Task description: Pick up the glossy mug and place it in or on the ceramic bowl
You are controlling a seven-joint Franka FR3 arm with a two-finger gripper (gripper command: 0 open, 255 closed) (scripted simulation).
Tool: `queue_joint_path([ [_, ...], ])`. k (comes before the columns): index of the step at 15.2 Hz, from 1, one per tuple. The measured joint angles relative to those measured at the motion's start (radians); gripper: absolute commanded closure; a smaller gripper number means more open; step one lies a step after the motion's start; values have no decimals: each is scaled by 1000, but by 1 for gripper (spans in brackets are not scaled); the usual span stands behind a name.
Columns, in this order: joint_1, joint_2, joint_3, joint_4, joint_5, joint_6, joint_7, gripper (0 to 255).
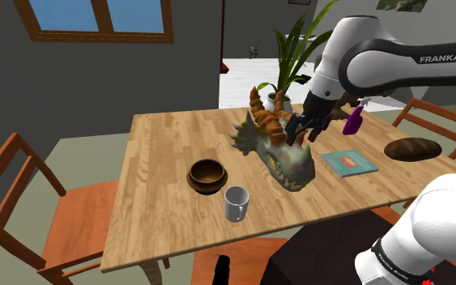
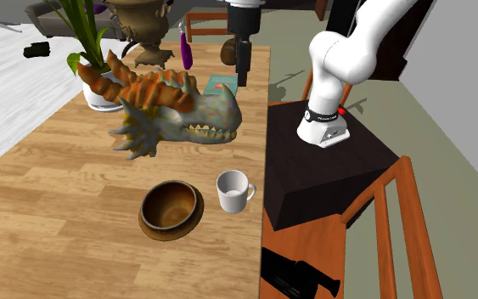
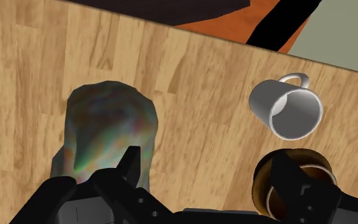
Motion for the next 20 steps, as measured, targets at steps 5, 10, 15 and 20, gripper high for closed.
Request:
queue_joint_path([
  [5, 25, 132, 91, -43, 35, 171, 83, 0],
  [10, 36, 287, 173, -45, 42, 324, 167, 0],
  [15, 33, 482, 255, -11, 2, 475, 277, 0],
  [20, 30, 626, 296, 17, -67, 580, 374, 0],
])
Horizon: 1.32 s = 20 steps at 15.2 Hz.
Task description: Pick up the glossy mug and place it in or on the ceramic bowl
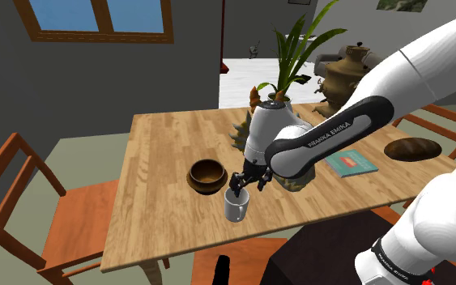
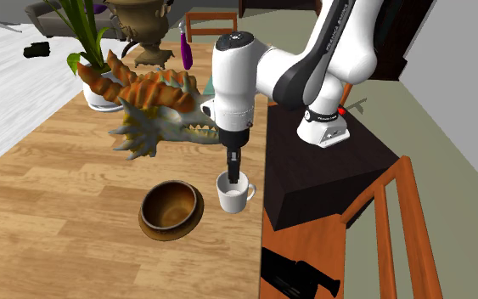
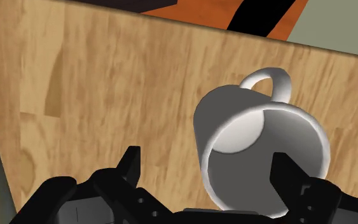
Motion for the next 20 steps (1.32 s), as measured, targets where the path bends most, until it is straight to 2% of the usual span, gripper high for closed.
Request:
queue_joint_path([
  [6, -3, 89, 2, -4, -56, 87, 42, 0],
  [12, -3, 98, 1, -4, -63, 97, 47, 0],
  [13, -3, 98, 1, -4, -63, 97, 47, 255],
  [20, -3, 98, 1, -4, -63, 97, 47, 255],
])
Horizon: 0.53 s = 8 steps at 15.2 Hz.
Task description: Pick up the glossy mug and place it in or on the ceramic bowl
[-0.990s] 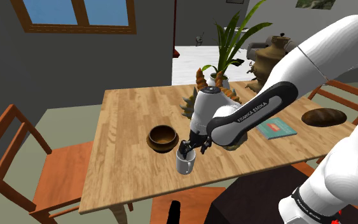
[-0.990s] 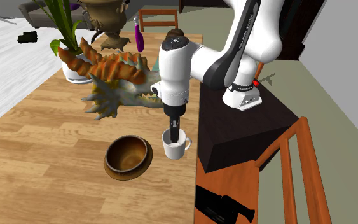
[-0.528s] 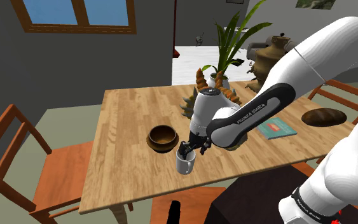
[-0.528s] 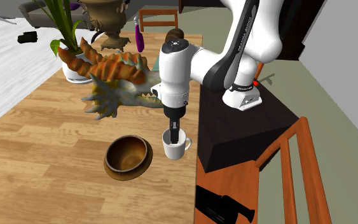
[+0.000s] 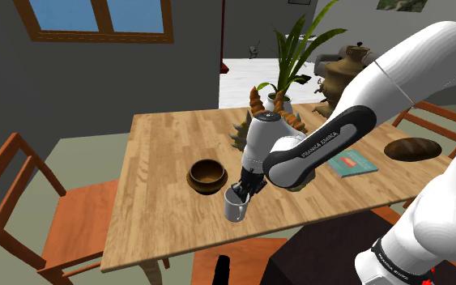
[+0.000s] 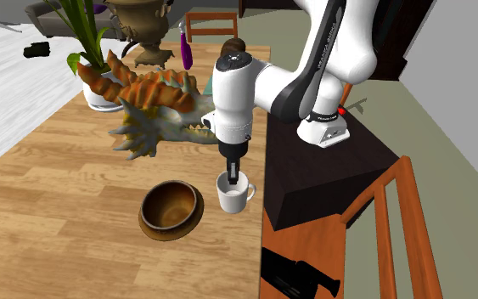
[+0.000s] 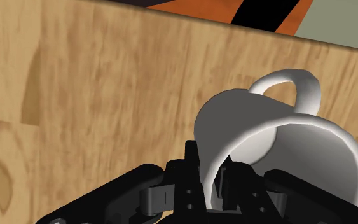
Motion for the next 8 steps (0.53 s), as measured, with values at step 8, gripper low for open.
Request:
queue_joint_path([
  [8, 1, -53, 3, 9, 35, -58, -22, 255],
])
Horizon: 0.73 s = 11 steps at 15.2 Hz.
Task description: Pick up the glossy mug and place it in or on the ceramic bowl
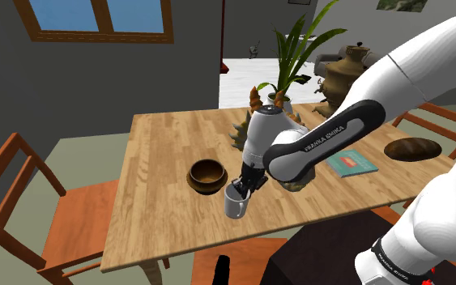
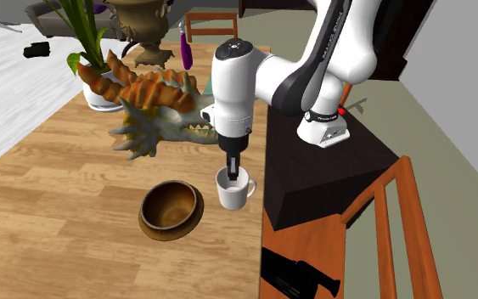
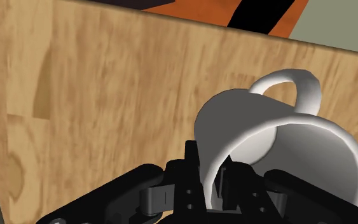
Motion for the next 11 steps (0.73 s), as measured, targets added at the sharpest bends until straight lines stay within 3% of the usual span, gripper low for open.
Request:
queue_joint_path([
  [11, 5, -124, -12, 49, 60, -166, -44, 255],
])
